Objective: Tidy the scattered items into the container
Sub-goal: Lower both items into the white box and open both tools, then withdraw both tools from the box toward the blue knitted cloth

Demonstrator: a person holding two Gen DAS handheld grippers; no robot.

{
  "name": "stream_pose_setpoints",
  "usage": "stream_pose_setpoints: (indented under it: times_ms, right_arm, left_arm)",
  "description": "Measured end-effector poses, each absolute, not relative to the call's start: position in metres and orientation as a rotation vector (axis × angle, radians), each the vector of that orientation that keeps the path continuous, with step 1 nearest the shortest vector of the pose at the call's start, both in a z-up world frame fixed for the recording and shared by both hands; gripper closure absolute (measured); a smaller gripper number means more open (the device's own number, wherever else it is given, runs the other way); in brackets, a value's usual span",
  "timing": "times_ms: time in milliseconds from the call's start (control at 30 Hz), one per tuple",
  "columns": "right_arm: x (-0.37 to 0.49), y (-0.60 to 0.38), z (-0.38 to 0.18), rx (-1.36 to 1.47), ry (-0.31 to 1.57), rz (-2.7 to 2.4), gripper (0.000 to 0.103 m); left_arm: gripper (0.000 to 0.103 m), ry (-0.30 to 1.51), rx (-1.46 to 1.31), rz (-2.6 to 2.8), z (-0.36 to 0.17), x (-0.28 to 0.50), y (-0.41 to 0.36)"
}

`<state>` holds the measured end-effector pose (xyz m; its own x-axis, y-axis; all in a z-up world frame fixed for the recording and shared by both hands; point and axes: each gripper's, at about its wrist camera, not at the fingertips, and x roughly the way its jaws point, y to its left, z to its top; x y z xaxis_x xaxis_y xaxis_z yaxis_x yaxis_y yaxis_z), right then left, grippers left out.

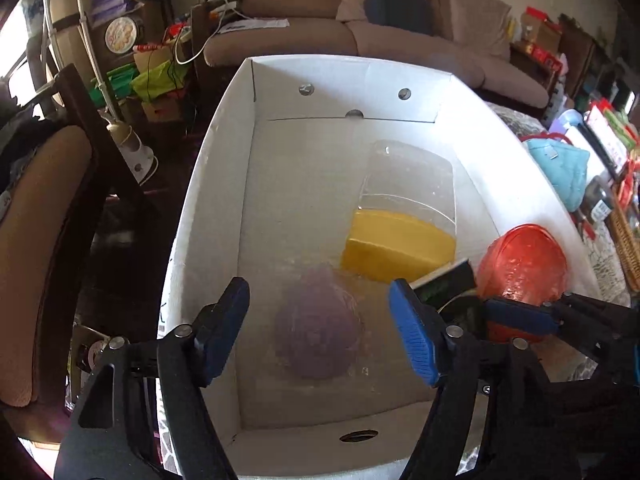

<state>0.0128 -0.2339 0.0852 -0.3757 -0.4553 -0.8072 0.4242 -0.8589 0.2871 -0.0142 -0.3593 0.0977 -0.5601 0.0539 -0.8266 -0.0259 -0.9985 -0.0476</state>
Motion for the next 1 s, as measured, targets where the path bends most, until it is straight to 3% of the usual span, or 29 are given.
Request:
stream_pose_setpoints:
  times_ms: [500, 867, 933, 967, 1000]
  right_arm:
    - [0.017, -0.221, 0.103, 1.302, -0.076, -2.264, 0.048]
    - [0.041, -0.194, 0.138, 1.235, -0.082, -2.319, 0.047]
    - [0.046, -0.183, 0.147, 1.207, -0.086, -2.352, 0.032]
    - [0.049, -0.176, 0.152, 1.191, -0.090, -2.371, 0.026]
    - [0.052, -0.169, 0.157, 1.176, -0.095, -2.389, 0.014]
  left_arm:
    - [0.032, -0.170, -1.427, 2.779, 0.122, 0.003, -0.376]
    - [0.024, -0.248, -1.345, 2.818, 0.159, 0.037, -0.363]
    - [0.007, -0.277, -1.317, 2.825, 0.167, 0.046, -0.358]
    - [0.004, -0.288, -1.300, 2.828, 0.171, 0.052, -0.355]
    - [0.000, -0.288, -1.288, 2.834, 0.175, 0.057, -0.351]
